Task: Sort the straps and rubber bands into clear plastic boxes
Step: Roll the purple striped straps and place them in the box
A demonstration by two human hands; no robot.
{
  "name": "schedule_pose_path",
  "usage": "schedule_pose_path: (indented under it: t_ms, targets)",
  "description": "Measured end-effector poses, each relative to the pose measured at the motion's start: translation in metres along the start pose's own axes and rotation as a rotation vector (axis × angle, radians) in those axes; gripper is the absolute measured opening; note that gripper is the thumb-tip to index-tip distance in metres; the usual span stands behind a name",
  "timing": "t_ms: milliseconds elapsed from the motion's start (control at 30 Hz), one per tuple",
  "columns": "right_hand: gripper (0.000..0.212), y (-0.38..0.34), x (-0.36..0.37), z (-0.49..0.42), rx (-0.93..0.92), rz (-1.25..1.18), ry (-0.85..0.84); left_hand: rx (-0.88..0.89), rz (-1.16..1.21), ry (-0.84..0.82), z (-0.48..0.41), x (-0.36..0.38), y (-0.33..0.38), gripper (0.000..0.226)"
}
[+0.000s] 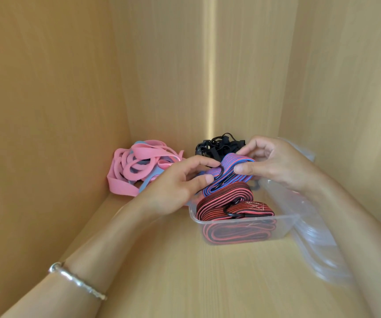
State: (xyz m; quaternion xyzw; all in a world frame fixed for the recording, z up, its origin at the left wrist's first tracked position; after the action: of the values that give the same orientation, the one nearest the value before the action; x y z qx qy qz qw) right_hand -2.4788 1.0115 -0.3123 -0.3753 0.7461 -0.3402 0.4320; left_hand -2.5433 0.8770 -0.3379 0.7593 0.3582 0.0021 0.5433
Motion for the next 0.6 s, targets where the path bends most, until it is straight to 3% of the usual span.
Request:
schedule_pose_path:
  t_ms: [600]
  targets:
    - [0.026, 0.016, 0.001, 0.001, 0.113, 0.118, -0.099, -0.03, -0.096, 0.095, 0.001, -0.007, -0.004, 0.024]
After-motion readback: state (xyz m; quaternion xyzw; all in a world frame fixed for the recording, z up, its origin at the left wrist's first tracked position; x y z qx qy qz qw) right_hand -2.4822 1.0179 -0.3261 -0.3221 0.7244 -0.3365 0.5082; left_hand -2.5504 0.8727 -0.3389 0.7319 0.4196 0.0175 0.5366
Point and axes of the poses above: each hand's wrist, its own z-axis away from the middle knuckle, its own x-axis out of the palm, y = z × x, the point moved 9 cm from there along -z, towards the middle knuckle, and after that the axes turned 2 degrees about -y, right-handed, at the moved point
